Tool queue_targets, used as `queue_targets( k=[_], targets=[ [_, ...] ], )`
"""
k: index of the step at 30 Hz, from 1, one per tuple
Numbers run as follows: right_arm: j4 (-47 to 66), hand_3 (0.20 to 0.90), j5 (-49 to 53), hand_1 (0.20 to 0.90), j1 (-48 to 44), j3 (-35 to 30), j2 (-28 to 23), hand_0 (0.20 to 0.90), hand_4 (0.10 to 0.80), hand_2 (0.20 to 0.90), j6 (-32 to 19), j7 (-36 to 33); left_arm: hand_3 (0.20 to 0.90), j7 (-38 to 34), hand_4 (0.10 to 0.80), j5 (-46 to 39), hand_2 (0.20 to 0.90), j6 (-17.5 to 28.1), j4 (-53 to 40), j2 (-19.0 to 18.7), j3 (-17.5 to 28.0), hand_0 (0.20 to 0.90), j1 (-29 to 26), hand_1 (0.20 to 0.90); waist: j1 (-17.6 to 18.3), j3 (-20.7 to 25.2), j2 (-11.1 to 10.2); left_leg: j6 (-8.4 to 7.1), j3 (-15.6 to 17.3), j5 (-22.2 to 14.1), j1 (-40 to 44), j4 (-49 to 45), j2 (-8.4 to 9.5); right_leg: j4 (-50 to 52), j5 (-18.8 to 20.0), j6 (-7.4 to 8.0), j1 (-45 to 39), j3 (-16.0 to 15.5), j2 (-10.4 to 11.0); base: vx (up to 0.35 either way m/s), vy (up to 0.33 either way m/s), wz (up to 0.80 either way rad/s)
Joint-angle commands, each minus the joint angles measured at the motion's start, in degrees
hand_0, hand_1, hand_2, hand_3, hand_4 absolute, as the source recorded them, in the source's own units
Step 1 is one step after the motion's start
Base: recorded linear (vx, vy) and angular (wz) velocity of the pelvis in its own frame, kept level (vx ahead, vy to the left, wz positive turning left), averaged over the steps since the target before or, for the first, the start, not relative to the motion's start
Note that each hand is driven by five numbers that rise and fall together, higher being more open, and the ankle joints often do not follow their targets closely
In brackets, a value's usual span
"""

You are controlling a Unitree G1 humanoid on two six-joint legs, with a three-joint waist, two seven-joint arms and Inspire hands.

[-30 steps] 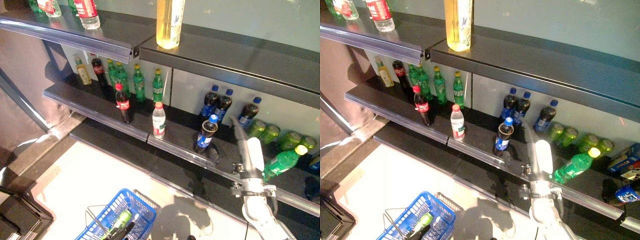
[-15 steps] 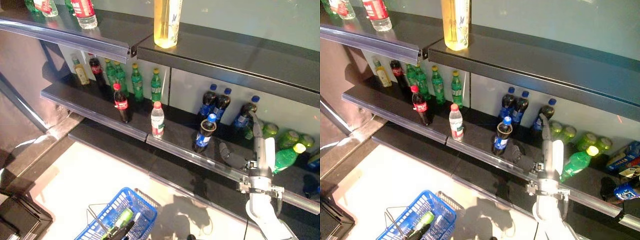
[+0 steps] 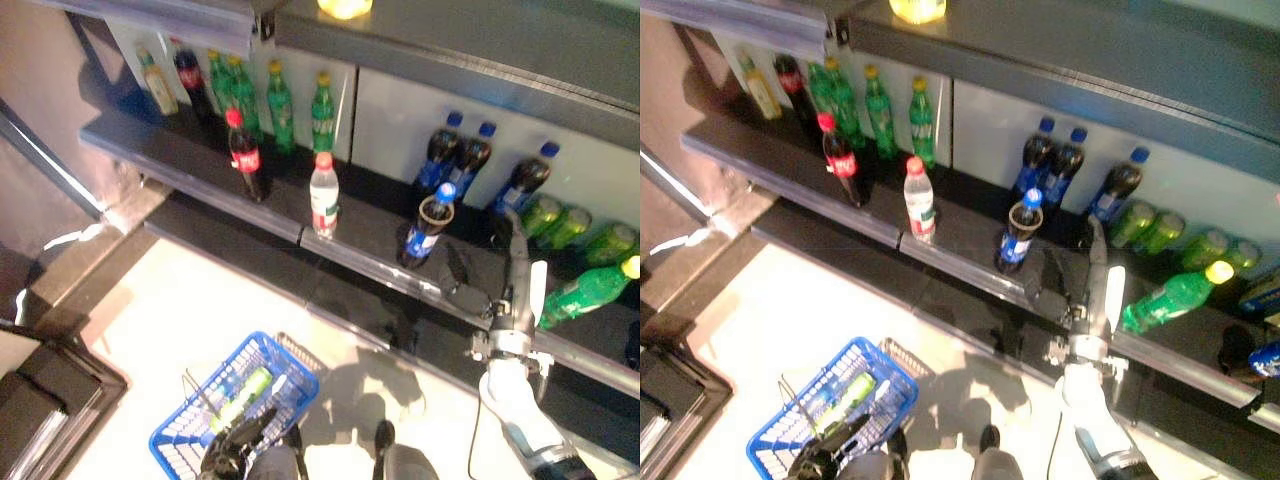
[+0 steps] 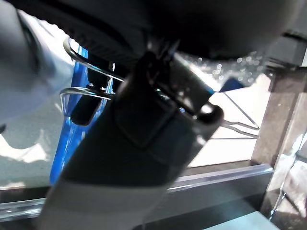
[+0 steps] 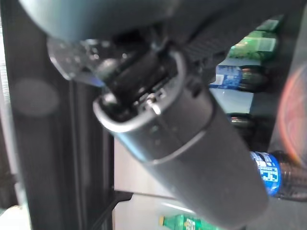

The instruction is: Pick up the drink and place into the basket.

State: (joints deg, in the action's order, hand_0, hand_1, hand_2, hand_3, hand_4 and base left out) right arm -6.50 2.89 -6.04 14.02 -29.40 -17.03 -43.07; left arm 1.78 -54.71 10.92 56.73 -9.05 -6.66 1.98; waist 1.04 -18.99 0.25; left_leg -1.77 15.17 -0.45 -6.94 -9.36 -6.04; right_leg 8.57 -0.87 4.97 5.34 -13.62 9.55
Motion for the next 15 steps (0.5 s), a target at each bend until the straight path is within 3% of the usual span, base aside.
queue_targets(
  k=[1, 15],
  targets=[
    [4.6, 0.9, 0.9, 0.9, -9.0, -1.7, -0.9, 0.9, 0.8, 0.9, -3.3, -3.9, 0.2, 2.7, 0.1, -2.5, 0.3, 5.4, -6.6, -0.6, -3.3, 0.3, 0.7, 0.3, -1.3, -1.5, -0.5, -2.28, -0.5, -4.3, -2.4, -11.4, -4.16, 4.7, 0.1, -0.85, 3.7, -1.7, 1.9, -0.137, -0.023, 0.01],
    [2.3, 0.9, 3.4, 0.9, -15.4, -0.7, 1.0, 0.9, 0.8, 0.9, -3.4, -5.1, 0.2, 1.6, 0.1, -4.7, 0.3, 5.3, -10.4, -1.1, -5.4, 0.3, -2.8, 0.3, -1.1, -7.6, 0.8, -3.34, -2.3, 0.9, -9.1, -15.6, -5.35, 7.2, 0.0, -1.95, 8.0, -1.2, 1.2, -0.045, -0.006, 0.01]
  ],
)
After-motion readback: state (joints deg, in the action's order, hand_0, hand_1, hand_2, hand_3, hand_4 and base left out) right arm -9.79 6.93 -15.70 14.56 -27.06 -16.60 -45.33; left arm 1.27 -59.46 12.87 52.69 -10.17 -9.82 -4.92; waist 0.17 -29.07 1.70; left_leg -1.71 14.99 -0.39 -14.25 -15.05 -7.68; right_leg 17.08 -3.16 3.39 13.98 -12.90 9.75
